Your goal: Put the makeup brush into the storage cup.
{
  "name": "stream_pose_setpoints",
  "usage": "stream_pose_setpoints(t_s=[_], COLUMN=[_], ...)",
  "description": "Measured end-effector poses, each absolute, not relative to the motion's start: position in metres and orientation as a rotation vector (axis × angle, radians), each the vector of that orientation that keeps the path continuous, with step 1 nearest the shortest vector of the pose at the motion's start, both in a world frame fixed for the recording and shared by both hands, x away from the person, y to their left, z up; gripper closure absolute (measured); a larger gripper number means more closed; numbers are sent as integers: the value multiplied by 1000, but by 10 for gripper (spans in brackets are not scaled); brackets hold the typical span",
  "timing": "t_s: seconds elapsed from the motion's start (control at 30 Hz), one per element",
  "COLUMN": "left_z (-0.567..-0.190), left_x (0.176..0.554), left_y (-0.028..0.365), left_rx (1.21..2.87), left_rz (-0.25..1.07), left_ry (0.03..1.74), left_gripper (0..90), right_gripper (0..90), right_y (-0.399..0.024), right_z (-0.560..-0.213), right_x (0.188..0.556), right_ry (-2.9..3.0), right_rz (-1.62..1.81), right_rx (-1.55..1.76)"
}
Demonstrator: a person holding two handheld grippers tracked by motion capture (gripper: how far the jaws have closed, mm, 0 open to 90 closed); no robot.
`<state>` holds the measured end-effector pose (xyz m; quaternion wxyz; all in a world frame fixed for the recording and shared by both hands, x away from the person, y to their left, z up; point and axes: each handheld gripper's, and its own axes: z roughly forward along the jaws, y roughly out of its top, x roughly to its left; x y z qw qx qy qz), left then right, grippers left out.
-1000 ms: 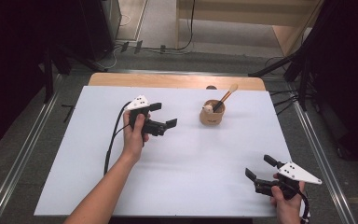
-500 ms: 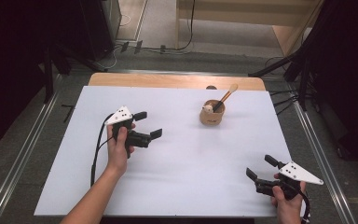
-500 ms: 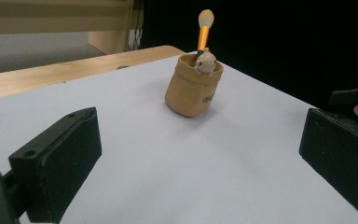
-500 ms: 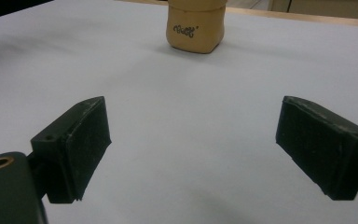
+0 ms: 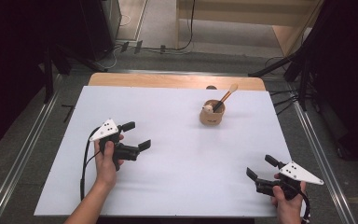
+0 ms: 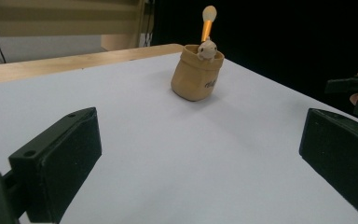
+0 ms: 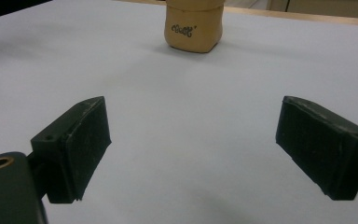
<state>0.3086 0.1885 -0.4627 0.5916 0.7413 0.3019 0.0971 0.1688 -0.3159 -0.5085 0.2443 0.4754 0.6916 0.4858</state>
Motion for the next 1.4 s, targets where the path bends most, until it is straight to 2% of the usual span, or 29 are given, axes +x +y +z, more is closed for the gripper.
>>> stream_pose_setpoints(t_s=[0.8, 1.4], left_z=[-482, -479], left_x=[264, 236], left_y=[243, 283], left_rx=[1711, 1696], left_rz=[282, 355], left_ry=[767, 786], left_gripper=[0, 0], right_gripper=[105, 99], right_y=[-316, -315], right_z=[-510, -509], right_x=[168, 164], right_ry=[1890, 1885], right_rz=[1310, 1285], right_rx=[1299, 1293])
